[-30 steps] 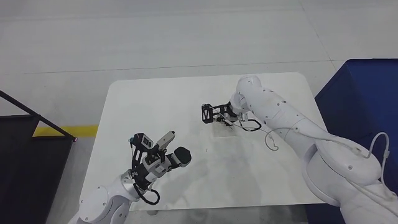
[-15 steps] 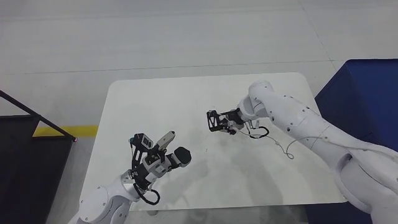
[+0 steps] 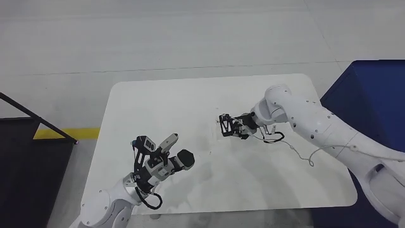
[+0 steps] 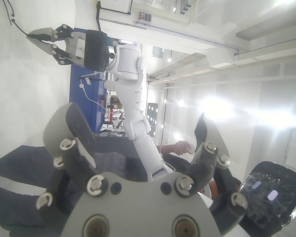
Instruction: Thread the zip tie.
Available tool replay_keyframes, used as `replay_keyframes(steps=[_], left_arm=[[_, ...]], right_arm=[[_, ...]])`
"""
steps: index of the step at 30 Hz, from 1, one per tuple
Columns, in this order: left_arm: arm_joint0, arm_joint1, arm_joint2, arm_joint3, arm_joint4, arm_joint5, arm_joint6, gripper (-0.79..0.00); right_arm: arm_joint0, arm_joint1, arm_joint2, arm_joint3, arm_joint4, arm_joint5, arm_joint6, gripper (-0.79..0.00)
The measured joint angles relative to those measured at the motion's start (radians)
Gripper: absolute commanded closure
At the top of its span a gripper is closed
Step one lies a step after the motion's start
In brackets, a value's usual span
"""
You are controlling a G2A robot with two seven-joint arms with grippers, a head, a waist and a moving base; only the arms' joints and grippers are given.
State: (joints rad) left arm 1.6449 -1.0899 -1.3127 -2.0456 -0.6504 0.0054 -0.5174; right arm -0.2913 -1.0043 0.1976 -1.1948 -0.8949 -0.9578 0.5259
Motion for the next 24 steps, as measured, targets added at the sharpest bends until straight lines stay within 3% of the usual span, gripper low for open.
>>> replay_keyframes(steps=[4,9,11,13,20,22,24], left_arm=[[0.000,0.000,0.000,0.000,0.000,0.000,0.000,-0.785],[0.000,0.000,0.000,0.000,0.000,0.000,0.000,-0.785],[0.000,0.000,0.000,0.000,0.000,0.000,0.000,-0.785],[0.000,0.000,0.000,0.000,0.000,0.000,0.000,-0.785],[0.000,0.000,0.000,0.000,0.000,0.000,0.000,-0.785],[0.000,0.000,0.000,0.000,0.000,0.000,0.000,-0.785],[0.000,0.000,0.000,0.000,0.000,0.000,0.000,-0.785]], right_arm=[[-0.035,0.043,0.032,-0.161,-0.263,0.125,-0.108,0.000],[-0.142,0.188,0.122,-0.332,-0.567,0.147,-0.463,0.000],[-0.163,0.220,0.144,-0.341,-0.609,0.148,-0.609,0.000],[-0.160,0.215,0.141,-0.339,-0.605,0.148,-0.660,0.000],[-0.183,0.216,0.161,-0.393,-0.625,0.172,-0.550,0.000],[-0.183,0.228,0.185,-0.388,-0.604,0.104,-0.606,0.000],[-0.184,0.247,0.216,-0.373,-0.598,0.025,-0.769,0.000]])
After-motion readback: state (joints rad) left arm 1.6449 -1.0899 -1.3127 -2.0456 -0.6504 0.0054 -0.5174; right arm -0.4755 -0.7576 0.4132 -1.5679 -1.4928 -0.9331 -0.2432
